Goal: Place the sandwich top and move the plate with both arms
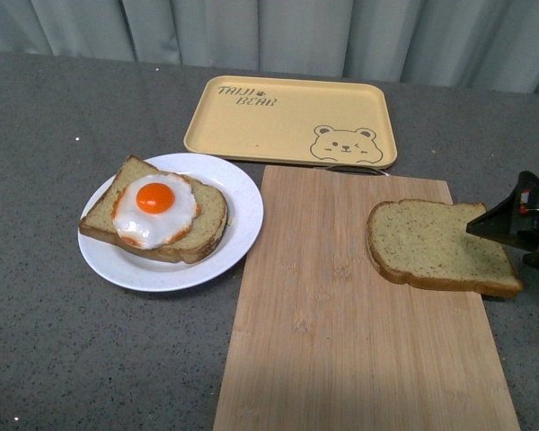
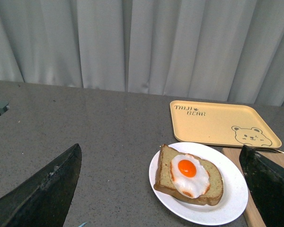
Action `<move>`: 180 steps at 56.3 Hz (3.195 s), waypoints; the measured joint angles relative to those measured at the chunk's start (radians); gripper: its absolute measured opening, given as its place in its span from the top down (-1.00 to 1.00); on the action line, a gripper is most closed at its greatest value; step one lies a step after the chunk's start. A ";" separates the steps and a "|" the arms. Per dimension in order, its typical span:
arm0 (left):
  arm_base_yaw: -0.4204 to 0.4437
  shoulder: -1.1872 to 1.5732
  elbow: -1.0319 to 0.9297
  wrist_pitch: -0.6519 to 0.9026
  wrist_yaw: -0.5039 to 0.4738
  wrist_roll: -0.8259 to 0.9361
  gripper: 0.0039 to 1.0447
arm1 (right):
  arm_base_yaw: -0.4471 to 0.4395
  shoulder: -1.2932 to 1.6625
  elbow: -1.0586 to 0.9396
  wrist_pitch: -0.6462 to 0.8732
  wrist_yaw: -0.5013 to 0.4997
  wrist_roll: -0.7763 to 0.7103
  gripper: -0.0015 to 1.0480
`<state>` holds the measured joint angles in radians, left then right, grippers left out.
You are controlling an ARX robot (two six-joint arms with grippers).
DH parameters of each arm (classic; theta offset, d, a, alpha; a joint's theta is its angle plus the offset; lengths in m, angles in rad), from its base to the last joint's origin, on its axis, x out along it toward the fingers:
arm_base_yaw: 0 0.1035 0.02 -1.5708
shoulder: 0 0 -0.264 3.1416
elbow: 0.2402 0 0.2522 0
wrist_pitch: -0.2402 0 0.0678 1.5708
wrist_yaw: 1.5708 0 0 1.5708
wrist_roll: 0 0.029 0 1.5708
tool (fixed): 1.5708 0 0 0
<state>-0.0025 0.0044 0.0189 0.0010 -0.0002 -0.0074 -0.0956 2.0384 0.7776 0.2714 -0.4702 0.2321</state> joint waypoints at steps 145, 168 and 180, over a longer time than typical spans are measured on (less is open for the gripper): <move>0.000 0.000 0.000 0.000 0.000 0.000 -0.88 | 0.586 -0.079 0.104 0.238 0.374 0.401 -0.69; 0.000 -0.001 0.000 0.000 -0.001 0.000 -0.88 | 0.428 -0.341 -0.429 1.079 0.796 -0.200 0.30; 0.000 -0.001 0.000 0.000 0.000 0.000 -0.88 | 0.340 -0.523 -0.579 1.022 0.709 -0.225 0.98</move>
<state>-0.0025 0.0036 0.0189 0.0006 -0.0002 -0.0074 0.2447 1.5150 0.1982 1.2934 0.2390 0.0067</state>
